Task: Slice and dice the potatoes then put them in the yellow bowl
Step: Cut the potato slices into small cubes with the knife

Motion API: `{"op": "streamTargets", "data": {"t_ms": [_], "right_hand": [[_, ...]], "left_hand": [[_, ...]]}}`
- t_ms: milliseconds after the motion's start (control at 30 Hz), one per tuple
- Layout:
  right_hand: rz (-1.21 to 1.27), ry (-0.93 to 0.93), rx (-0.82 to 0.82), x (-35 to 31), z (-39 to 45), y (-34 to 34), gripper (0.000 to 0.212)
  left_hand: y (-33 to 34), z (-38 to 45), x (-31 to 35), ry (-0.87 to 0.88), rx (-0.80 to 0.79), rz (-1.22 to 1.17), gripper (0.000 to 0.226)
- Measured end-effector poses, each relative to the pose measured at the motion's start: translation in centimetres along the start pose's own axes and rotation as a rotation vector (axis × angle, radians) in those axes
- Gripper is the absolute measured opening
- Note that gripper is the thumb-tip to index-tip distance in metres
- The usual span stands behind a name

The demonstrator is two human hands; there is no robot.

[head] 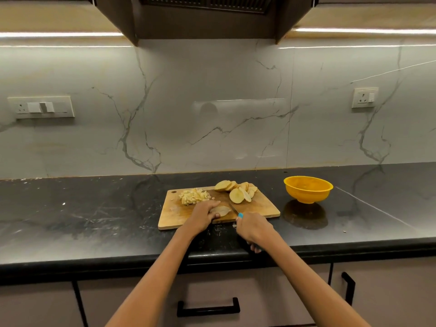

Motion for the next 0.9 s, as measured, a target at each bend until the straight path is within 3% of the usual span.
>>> {"op": "streamTargets", "data": {"t_ms": [400,667,900], "right_hand": [[-0.007,-0.008,-0.032,-0.3,0.4,0.2,0.04],[-0.005,-0.004,-0.04,-0.1,0.3,0.2,0.039],[-0.05,-0.034,0.002,-0.4,-0.1,-0.1,0.041]], "left_hand": [[0.2,1.6,-0.7,-0.132,-0.294,0.16,0.058],[-0.6,1.8,-0.7,-0.125,-0.263,0.11,0.051],[-0.7,0.8,0.2,-0.015,-0.076,0.015,0.045]]}}
Point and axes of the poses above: each hand's wrist, its own z-axis towards the middle knuckle, its own y-axis out of the palm, x = y × z, the point moved 9 cm from there along z, towards the middle knuckle, and after that the axes turned 12 degrees about -z, right-handed, at the moved point
